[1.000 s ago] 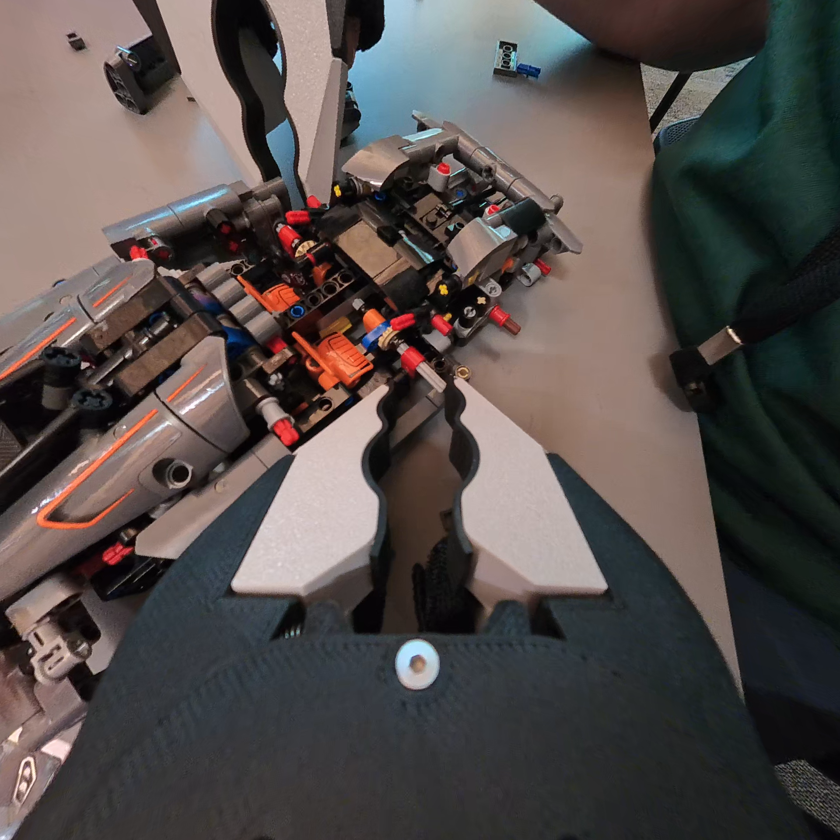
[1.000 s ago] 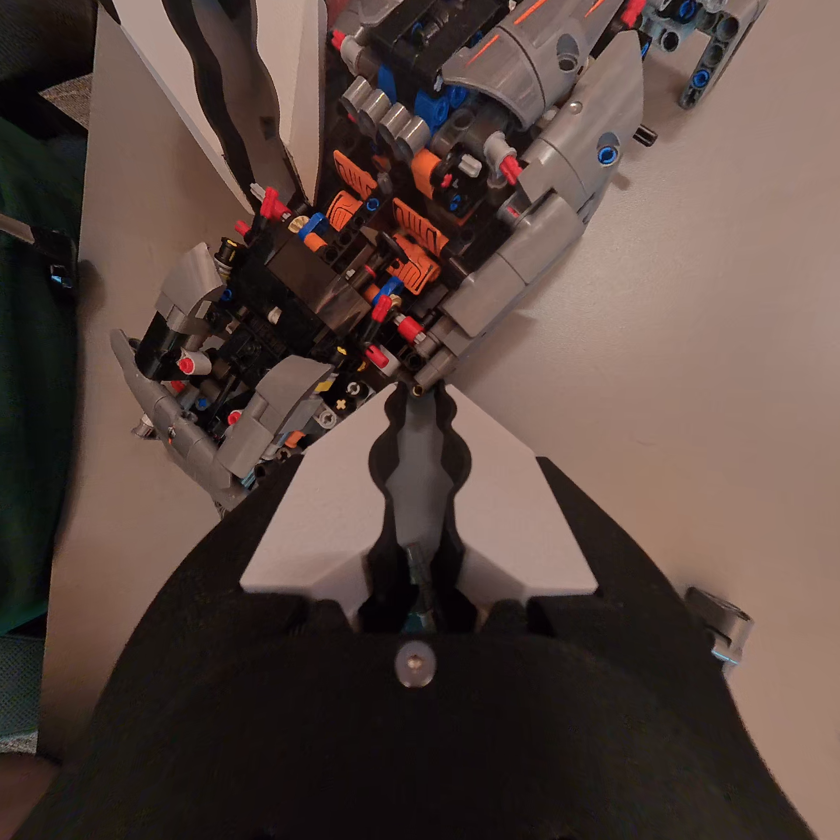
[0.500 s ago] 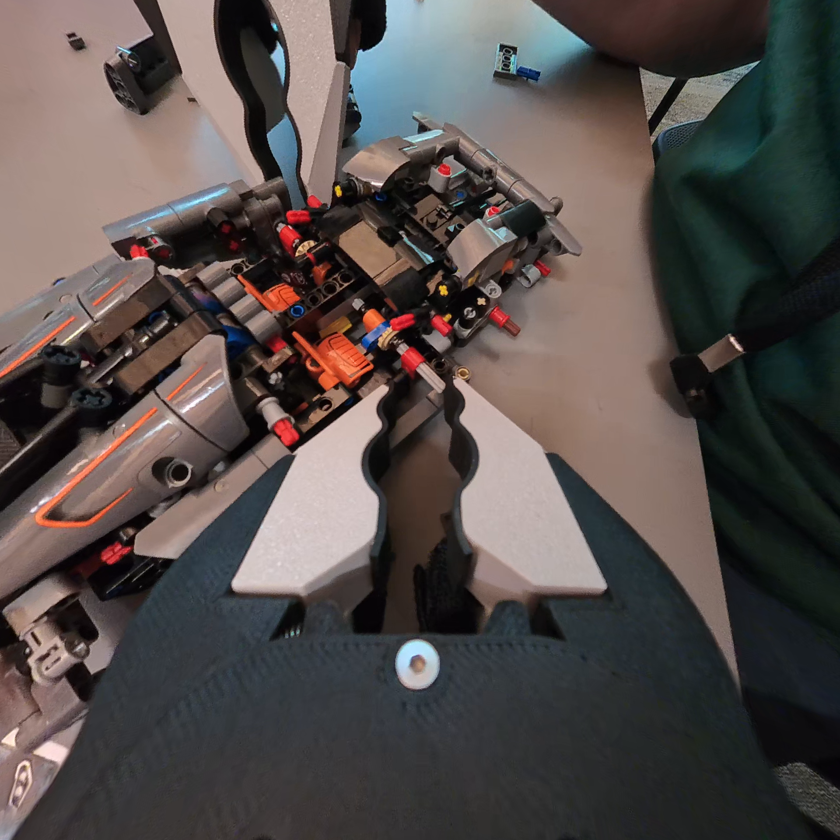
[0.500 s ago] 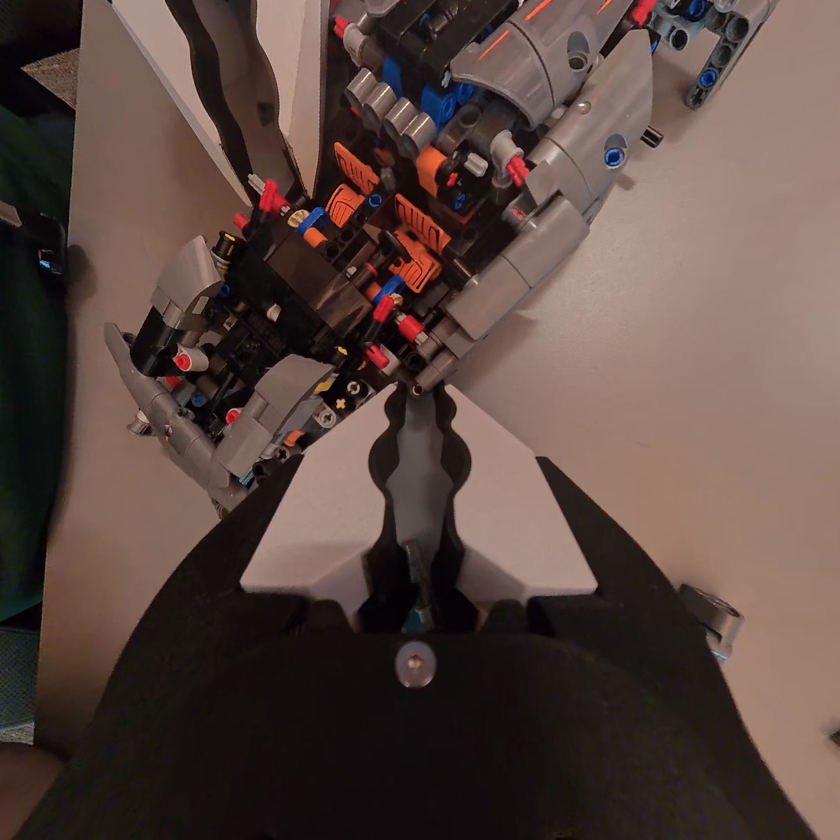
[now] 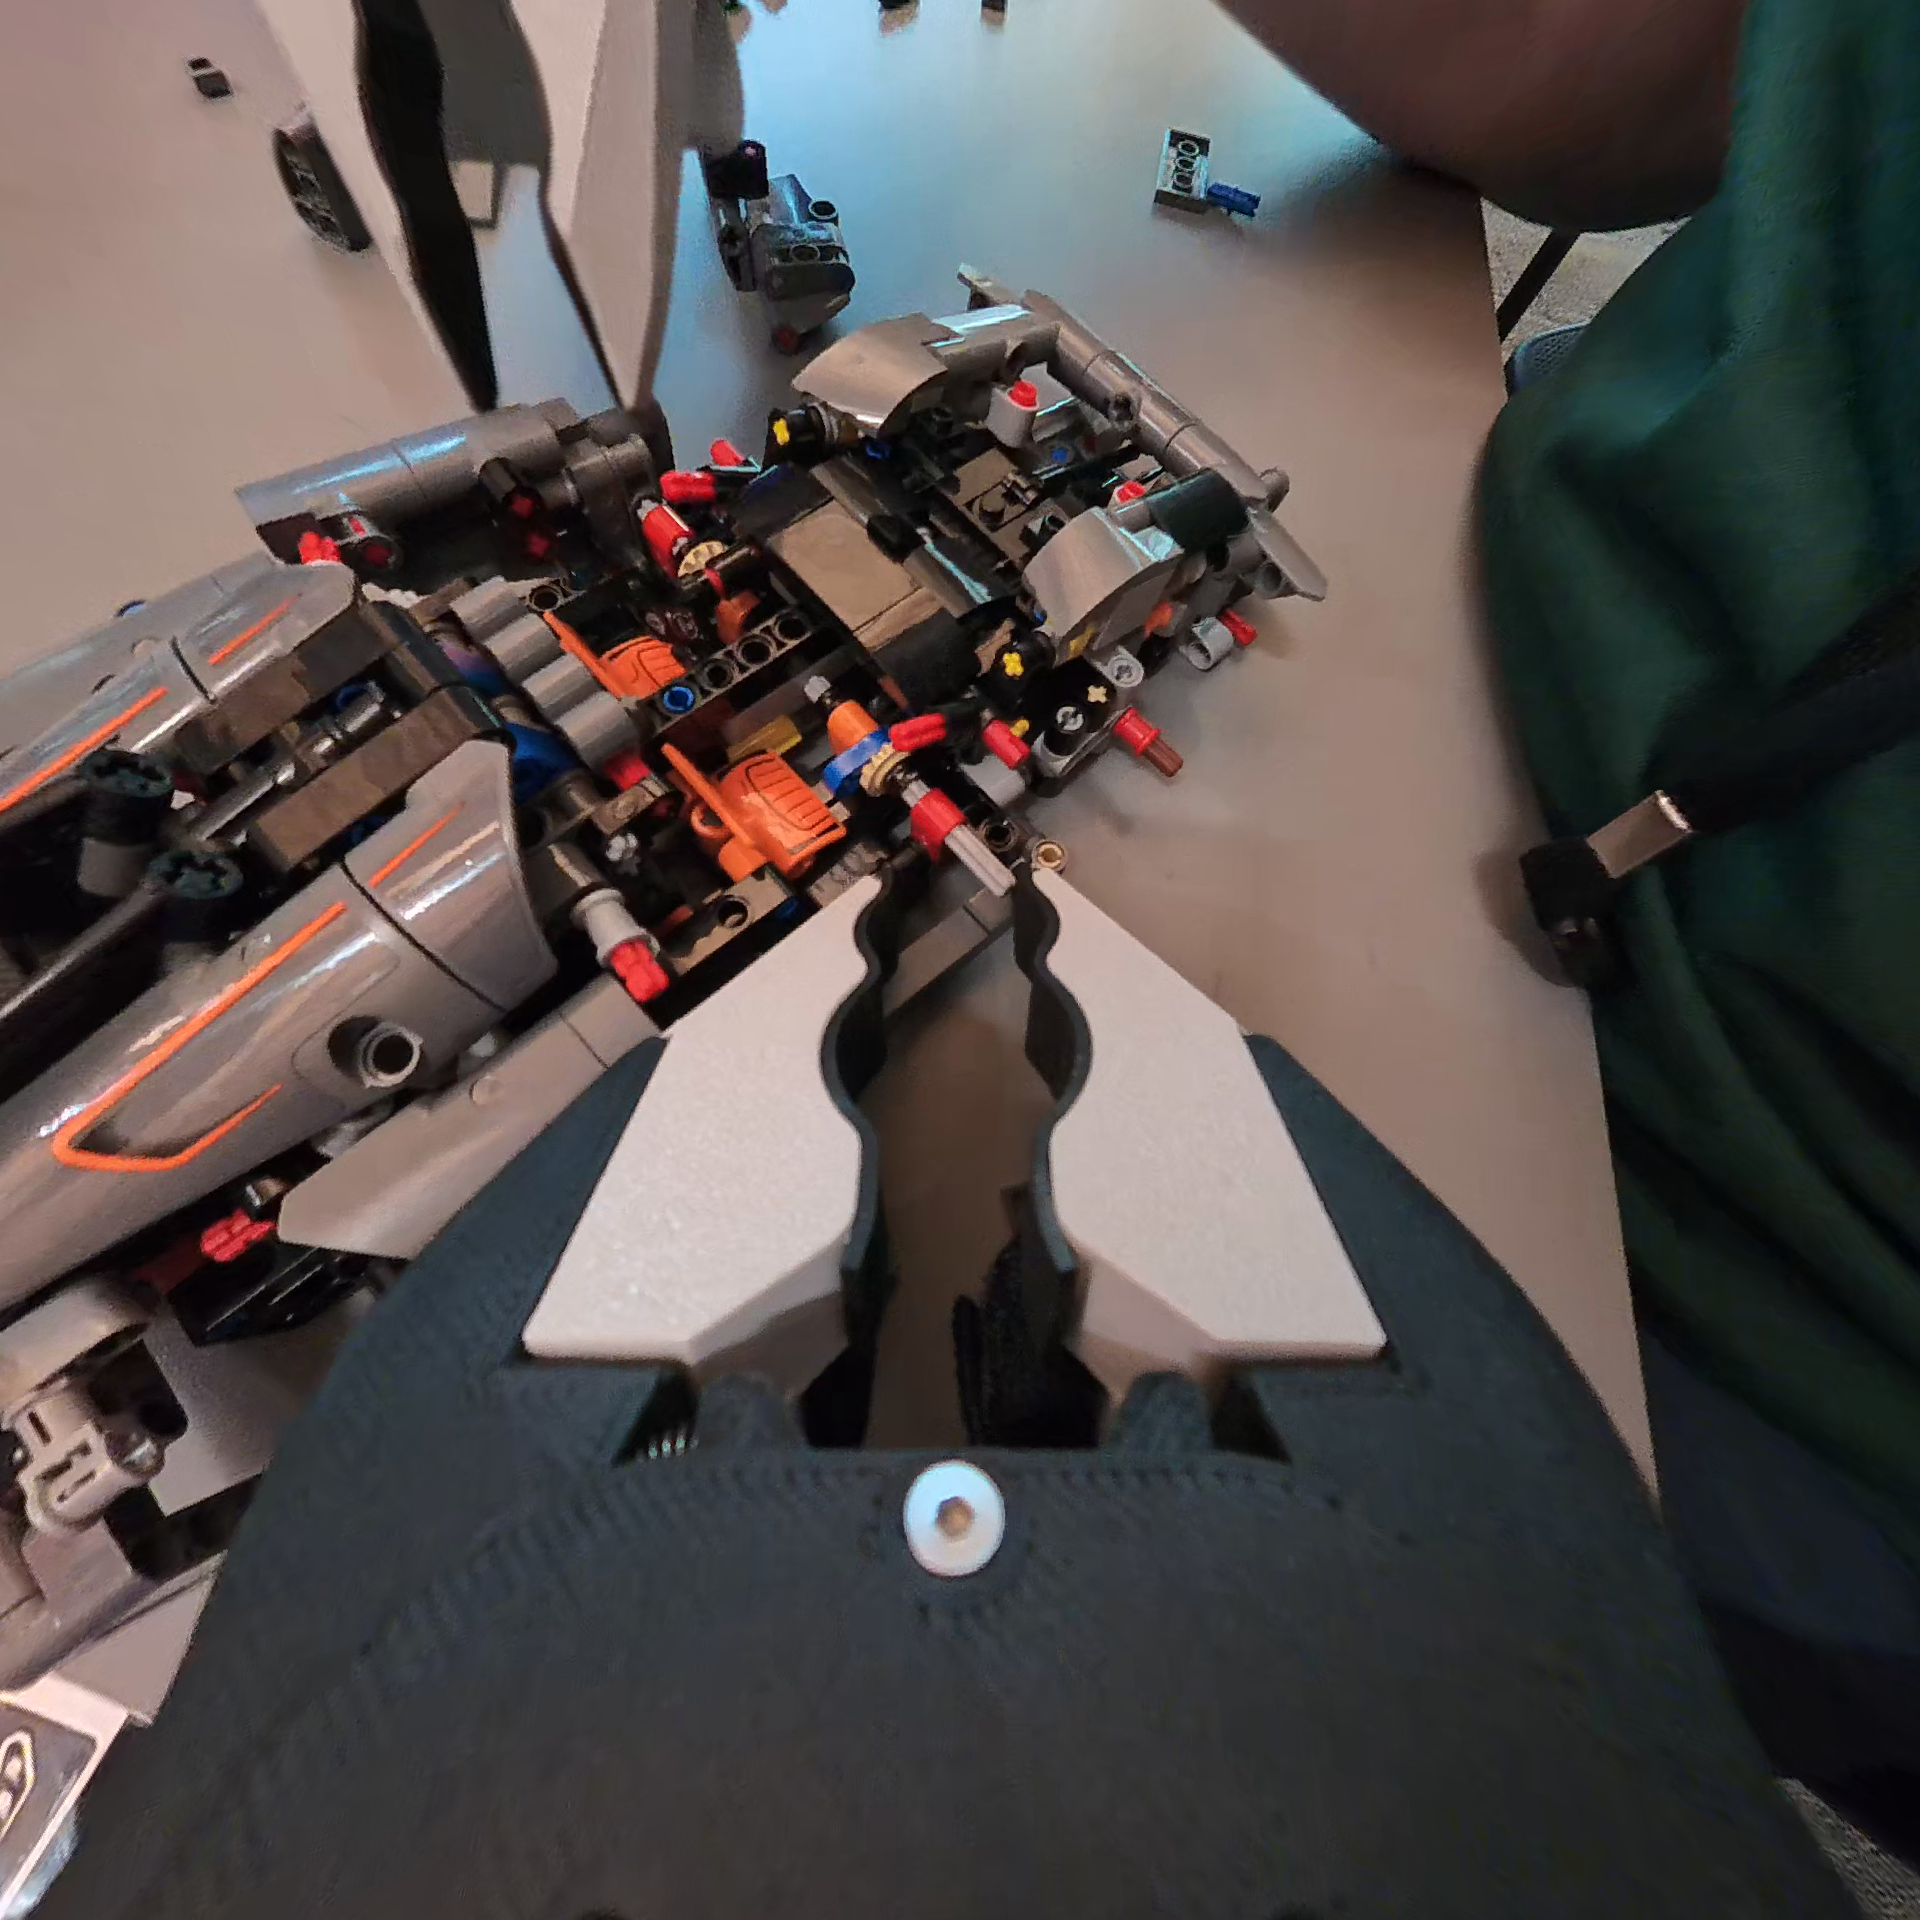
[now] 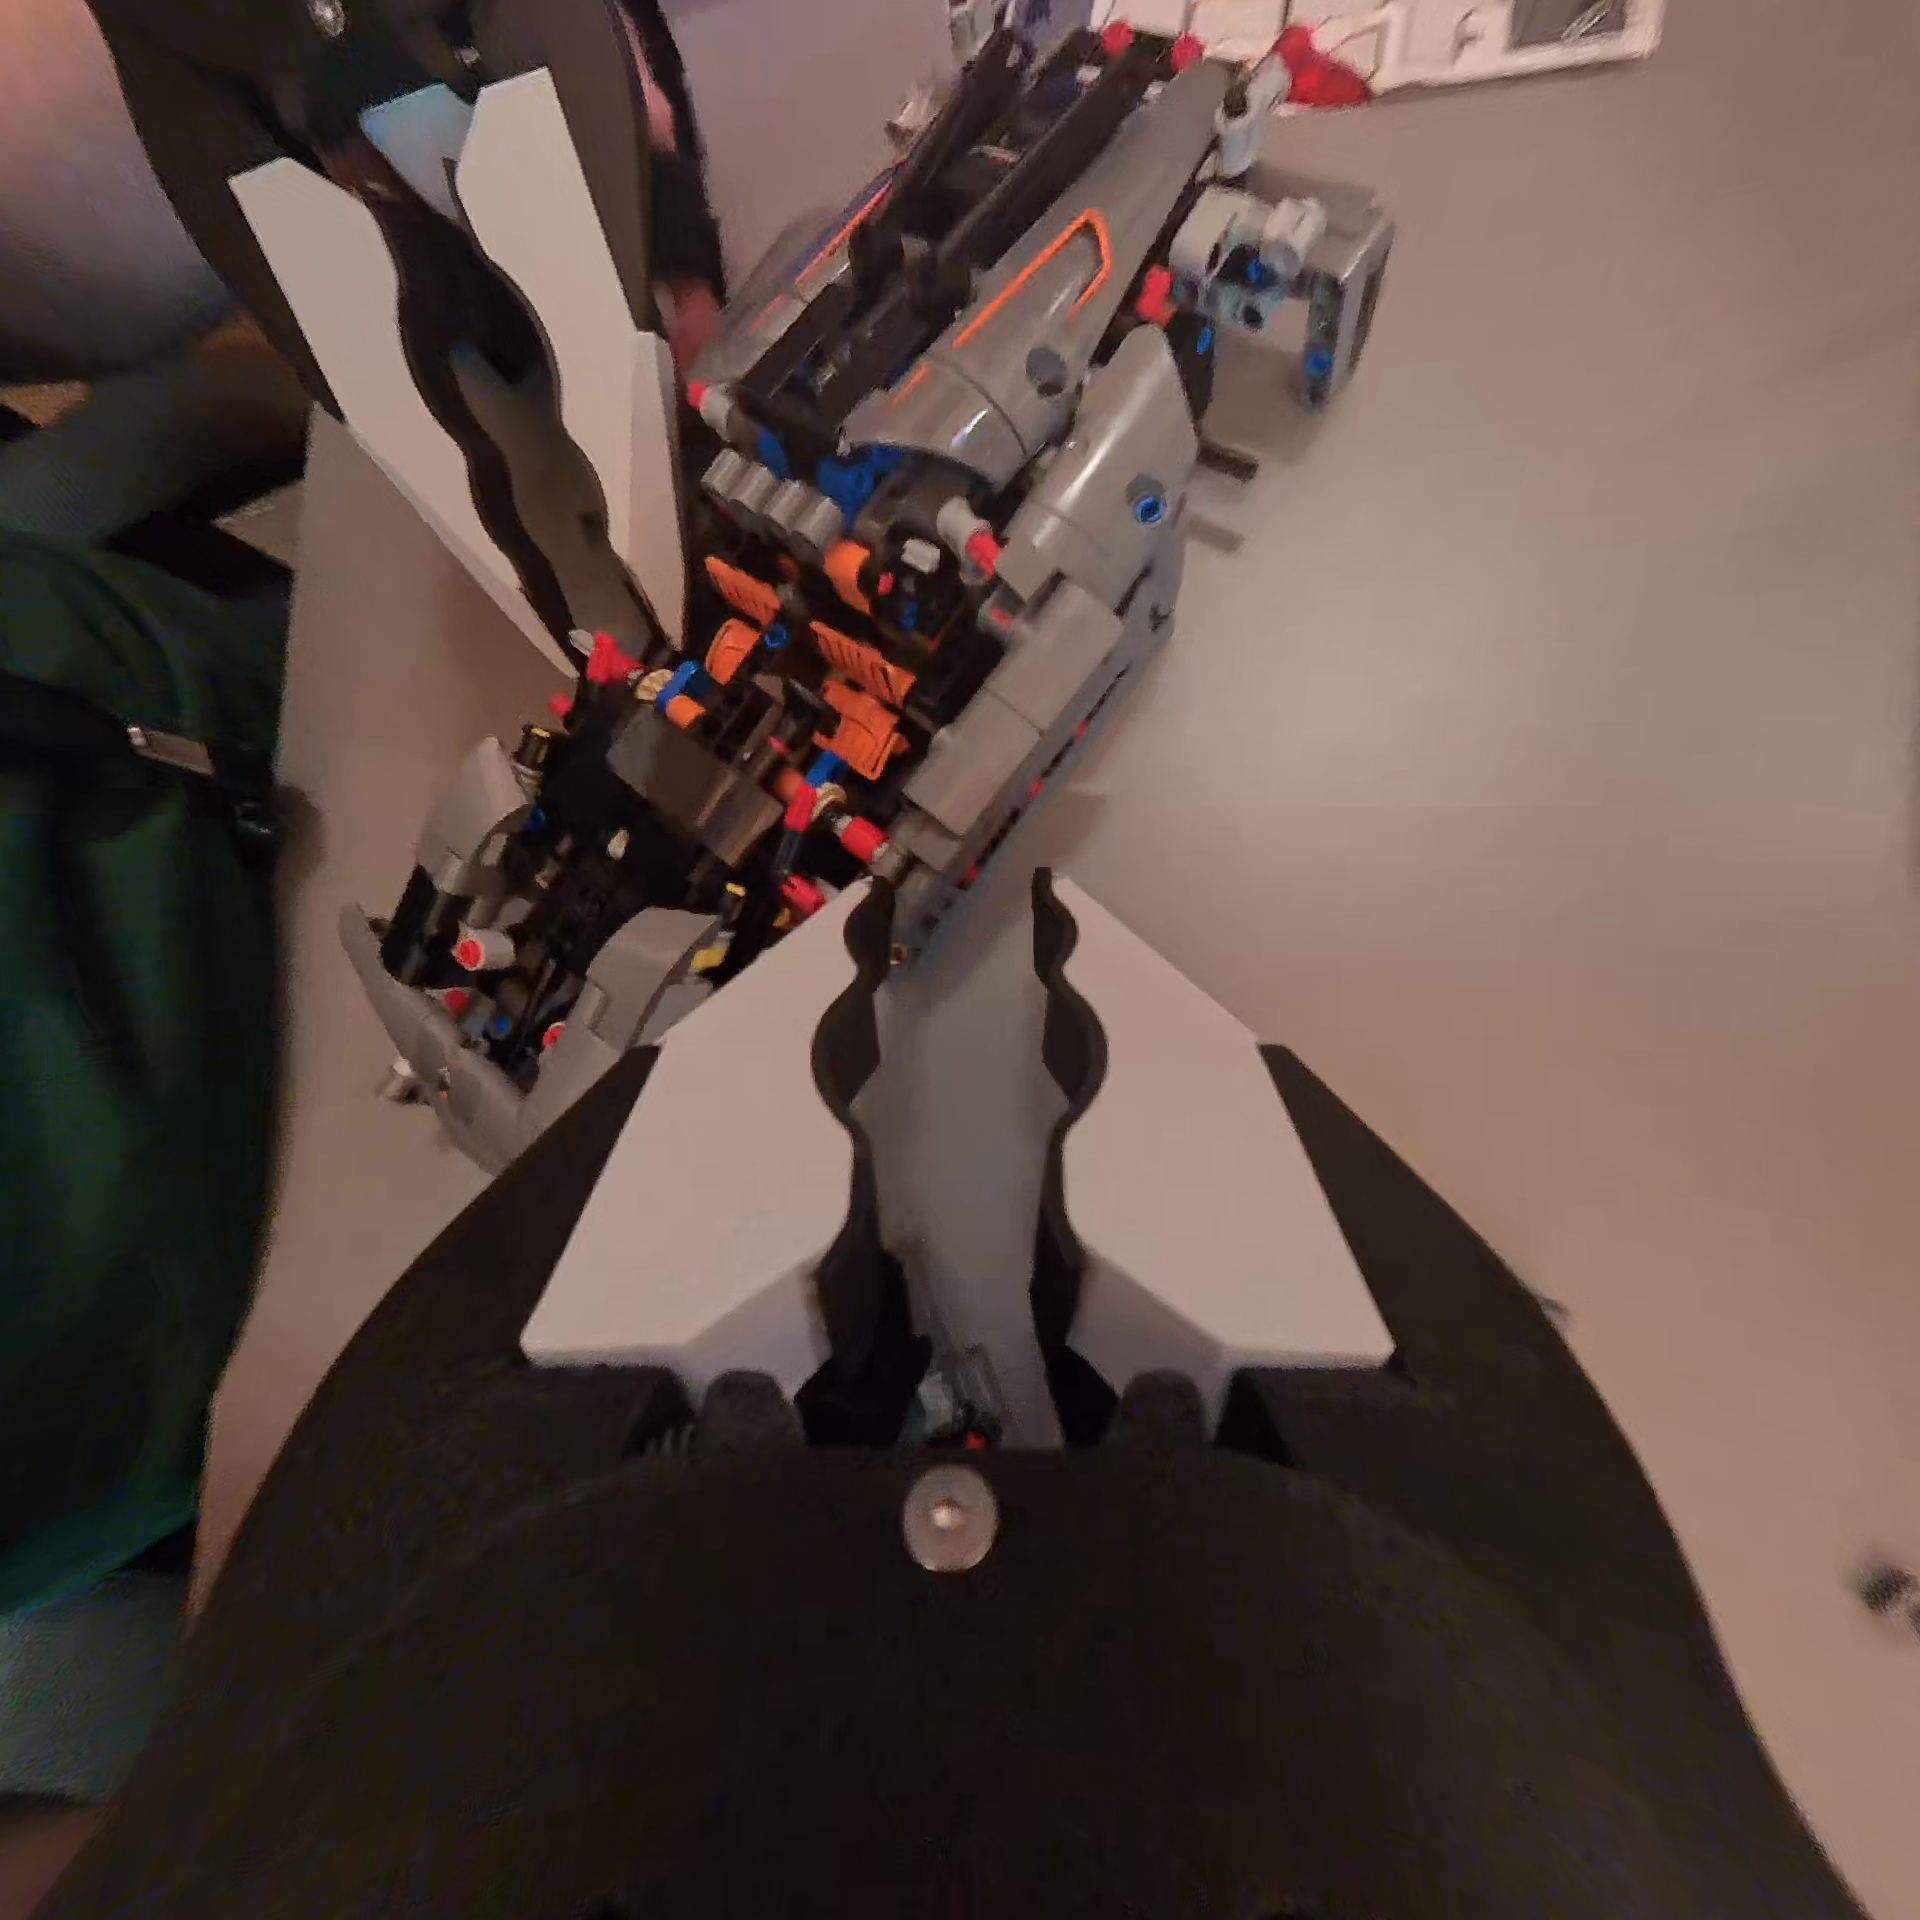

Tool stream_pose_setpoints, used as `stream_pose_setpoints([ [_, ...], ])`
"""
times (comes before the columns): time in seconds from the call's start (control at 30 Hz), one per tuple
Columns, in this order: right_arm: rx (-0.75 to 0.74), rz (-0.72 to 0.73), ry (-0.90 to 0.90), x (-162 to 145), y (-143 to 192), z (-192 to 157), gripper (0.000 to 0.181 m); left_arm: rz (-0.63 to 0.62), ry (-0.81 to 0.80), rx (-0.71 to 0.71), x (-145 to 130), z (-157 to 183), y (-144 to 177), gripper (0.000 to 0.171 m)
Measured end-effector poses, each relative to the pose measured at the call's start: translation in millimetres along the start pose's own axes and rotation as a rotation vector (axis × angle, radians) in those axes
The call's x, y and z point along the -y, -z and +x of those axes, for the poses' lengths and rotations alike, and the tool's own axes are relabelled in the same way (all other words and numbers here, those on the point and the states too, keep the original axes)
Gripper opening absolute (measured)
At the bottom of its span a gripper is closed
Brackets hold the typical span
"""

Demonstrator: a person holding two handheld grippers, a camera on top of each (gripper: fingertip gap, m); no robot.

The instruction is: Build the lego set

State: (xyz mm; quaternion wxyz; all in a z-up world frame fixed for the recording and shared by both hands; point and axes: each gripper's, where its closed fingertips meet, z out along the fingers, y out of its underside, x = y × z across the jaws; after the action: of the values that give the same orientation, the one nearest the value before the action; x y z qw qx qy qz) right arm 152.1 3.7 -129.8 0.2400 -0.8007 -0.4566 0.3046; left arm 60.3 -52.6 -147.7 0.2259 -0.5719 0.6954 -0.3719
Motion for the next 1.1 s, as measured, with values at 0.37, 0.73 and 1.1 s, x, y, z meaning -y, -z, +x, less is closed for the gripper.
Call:
stream_pose_setpoints([
  [0.37, 0.075, -0.003, -0.012, -4.7, -8.9, -11.2, 0.019, -0.003, 0.0, -0.007, -0.6, 0.6, 0.1, 0.02],
  [0.73, 0.08, 0.007, -0.006, -7.4, -8.6, -9.9, 0.014, -0.009, -0.026, -0.013, -0.1, 0.3, -1.4, 0.019],
  [1.1, 0.037, -0.034, 0.022, -8.1, -6.1, -7.6, 0.015, -0.005, -0.015, -0.009, 1.0, 0.6, -2.9, 0.019],
])
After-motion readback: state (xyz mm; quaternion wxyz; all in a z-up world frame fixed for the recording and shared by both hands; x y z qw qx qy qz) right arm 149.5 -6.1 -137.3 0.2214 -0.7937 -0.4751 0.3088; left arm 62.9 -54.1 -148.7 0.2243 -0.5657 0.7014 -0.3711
